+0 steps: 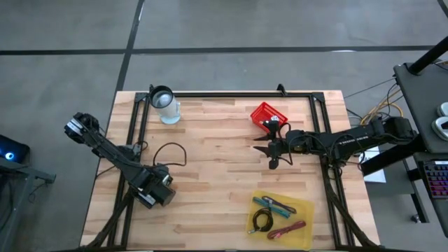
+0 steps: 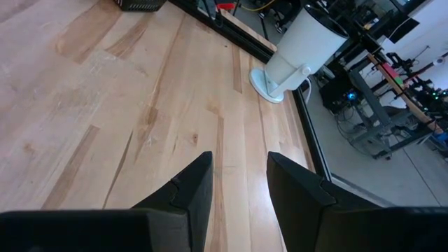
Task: Pick and place items into bin
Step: Put the white card reader box into the black bin
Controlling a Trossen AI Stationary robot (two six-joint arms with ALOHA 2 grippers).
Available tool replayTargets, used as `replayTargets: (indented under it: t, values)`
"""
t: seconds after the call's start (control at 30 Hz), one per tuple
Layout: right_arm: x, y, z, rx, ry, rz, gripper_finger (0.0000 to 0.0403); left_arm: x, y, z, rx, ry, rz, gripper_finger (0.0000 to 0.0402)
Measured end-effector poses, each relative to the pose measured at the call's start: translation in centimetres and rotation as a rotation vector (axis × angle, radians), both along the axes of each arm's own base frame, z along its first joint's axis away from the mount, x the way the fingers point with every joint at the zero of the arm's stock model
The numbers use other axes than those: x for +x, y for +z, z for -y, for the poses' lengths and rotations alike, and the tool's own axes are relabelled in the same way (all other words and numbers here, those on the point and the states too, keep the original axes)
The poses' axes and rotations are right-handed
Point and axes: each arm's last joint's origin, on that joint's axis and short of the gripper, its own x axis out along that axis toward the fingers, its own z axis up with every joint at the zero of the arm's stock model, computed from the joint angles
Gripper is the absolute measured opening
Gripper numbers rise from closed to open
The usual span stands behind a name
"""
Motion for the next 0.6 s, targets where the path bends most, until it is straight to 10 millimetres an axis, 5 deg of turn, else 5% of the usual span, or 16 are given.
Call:
replayTargets:
  t: [0.6]
  values:
    - [0.0, 0.0, 0.0, -0.001, 0.0, 0.0, 0.0123, -0.03, -0.35, 0.0, -0.006, -0.005, 0.001, 0.0054]
